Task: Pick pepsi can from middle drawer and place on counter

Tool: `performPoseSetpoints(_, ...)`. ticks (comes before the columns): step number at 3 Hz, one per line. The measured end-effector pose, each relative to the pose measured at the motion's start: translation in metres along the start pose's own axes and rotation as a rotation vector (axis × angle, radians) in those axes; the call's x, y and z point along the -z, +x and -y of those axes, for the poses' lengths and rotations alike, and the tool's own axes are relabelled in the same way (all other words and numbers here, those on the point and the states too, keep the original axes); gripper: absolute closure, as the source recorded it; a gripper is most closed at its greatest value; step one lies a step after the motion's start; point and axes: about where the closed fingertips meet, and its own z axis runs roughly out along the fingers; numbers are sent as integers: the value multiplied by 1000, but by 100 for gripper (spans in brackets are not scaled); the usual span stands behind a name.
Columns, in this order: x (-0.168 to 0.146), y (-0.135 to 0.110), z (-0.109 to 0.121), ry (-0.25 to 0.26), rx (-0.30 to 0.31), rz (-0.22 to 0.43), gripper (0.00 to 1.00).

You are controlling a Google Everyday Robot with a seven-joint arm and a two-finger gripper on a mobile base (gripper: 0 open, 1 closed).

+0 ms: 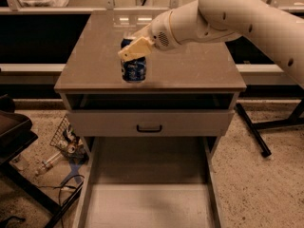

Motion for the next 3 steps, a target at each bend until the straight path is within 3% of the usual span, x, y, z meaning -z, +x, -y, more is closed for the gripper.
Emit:
performPoseSetpoints(2, -17, -2, -4, 11, 26, 18, 100)
performPoseSetpoints(3, -60, -20, -12, -3, 77, 82, 100)
